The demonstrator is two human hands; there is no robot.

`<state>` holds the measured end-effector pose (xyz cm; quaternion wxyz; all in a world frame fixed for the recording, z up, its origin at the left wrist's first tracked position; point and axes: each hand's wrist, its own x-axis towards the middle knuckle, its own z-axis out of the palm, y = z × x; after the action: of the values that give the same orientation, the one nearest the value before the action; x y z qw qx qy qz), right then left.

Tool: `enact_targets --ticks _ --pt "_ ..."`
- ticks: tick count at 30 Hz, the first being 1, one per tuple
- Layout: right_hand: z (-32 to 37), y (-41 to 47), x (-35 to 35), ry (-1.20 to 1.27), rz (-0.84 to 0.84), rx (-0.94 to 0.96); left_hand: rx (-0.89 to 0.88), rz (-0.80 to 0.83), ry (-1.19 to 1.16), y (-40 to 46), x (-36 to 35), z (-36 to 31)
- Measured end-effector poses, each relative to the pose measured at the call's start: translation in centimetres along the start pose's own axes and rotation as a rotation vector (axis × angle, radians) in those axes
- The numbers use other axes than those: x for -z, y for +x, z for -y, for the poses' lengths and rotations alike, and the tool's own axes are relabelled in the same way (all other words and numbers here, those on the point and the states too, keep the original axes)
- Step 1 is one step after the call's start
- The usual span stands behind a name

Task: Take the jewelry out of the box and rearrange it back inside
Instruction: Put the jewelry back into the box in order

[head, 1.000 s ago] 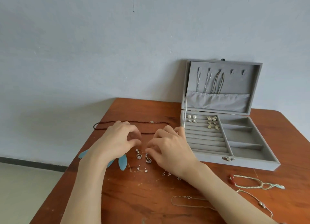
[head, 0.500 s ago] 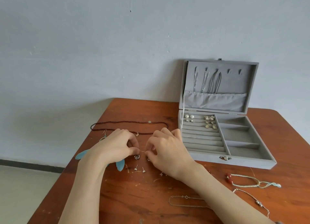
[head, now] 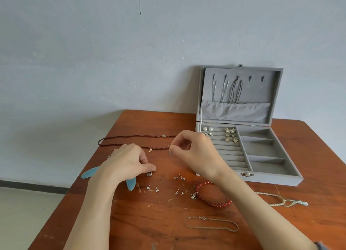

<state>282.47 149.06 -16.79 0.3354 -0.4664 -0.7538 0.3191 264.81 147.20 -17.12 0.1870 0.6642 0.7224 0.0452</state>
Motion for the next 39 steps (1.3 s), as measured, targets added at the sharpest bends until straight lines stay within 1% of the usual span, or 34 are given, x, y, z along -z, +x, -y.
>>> enact_targets --ticks 5,8,10,13,16,19,23,26,30,32,34,37,39 --pt "0.0 0.0 -0.1 0.026 0.006 -0.040 -0.047 -0.003 -0.059 0.0 -0.1 -0.3" --pt "-0.1 0.1 0.2 0.073 -0.008 -0.072 -0.100 -0.047 -0.142 0.0 -0.1 -0.7" --pt "-0.1 0.1 0.6 0.088 -0.004 -0.084 -0.125 -0.114 -0.275 0.0 -0.2 -1.2" --pt "-0.2 0.2 1.5 0.101 -0.003 -0.070 -0.147 -0.188 -0.556 -0.1 -0.1 -2.4" --pt "-0.6 0.2 3.2 0.109 -0.007 -0.075 -0.187 -0.181 -0.814 -0.3 -0.2 -4.1" --pt "-1.1 0.0 5.6 0.112 -0.011 -0.083 -0.209 -0.159 -0.956 -0.2 -0.3 -5.9" --pt "-2.4 0.0 8.6 0.069 -0.055 -0.130 -0.211 -0.140 -0.948 0.5 -0.2 -8.3" --pt "-3.4 -0.1 10.1 0.084 -0.078 -0.207 -0.195 -0.111 -1.007 0.9 0.3 -10.1" --pt "-4.3 -0.2 11.1 0.065 -0.060 -0.253 -0.184 -0.076 -0.975 1.7 0.6 -11.6" --pt "-4.5 -0.2 11.1 0.033 -0.031 -0.265 -0.164 -0.066 -0.923 2.2 0.5 -11.9" --pt "-4.7 -0.1 11.1 0.017 0.017 -0.278 -0.160 -0.064 -0.820 2.6 0.3 -12.1" --pt "-4.7 -0.1 11.2 0.031 0.142 -0.300 -0.155 -0.058 -0.666 3.3 -0.1 -12.1" --pt "-4.8 0.1 10.9 -0.009 0.199 -0.315 -0.141 -0.061 -0.616 3.9 -0.4 -12.1"
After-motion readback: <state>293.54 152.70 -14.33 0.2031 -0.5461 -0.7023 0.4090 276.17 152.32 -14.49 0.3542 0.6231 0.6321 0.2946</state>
